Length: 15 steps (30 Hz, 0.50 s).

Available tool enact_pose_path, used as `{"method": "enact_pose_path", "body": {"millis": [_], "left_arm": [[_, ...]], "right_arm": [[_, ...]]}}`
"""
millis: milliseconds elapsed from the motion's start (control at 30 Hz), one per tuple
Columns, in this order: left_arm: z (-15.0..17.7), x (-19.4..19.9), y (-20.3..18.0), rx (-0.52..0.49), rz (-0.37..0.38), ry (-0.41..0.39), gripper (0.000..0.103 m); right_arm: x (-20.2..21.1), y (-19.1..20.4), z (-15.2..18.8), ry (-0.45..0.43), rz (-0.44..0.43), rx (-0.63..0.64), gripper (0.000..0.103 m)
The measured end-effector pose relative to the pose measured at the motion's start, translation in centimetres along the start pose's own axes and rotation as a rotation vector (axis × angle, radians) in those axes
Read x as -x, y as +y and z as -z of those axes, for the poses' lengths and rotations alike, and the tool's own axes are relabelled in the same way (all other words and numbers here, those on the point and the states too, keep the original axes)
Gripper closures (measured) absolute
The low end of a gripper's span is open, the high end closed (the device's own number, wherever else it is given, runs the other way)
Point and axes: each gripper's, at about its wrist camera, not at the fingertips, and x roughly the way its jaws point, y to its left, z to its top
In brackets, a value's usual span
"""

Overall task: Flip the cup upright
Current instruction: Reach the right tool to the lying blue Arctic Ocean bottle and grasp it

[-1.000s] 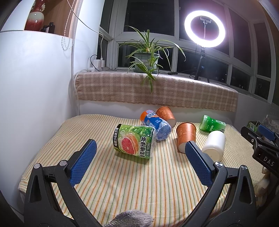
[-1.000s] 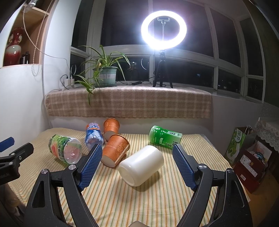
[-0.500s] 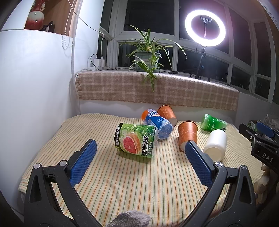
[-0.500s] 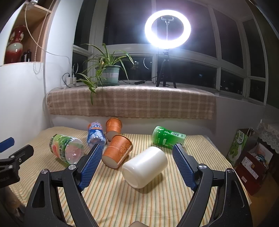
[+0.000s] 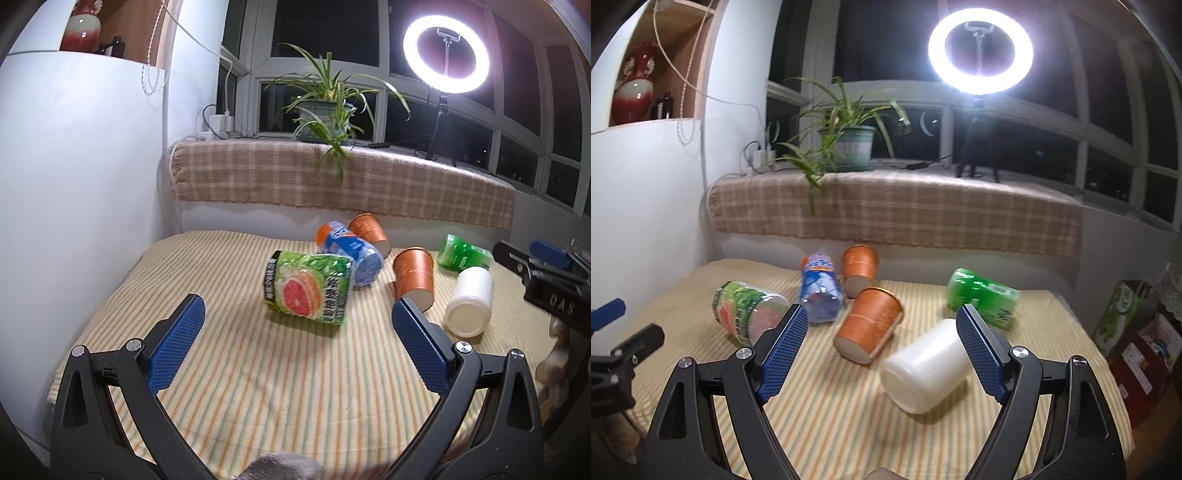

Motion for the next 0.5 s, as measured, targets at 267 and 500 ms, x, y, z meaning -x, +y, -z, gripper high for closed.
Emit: {"method": "enact_pose_path", "body": {"millis": [267, 500], "left_arm": [[-0.1, 0.4, 2.7, 0.037, -0.034, 0.037, 0.000], [0.3, 0.9, 5.3, 0.073, -0.073, 0.068, 0.000]], "right_arm": [[-5.9, 1.3, -2.6, 0.163, -0.164, 0.002, 0.020], [-12.7, 3.1, -5.1, 0.338, -0.296, 0.018, 0.021]]}}
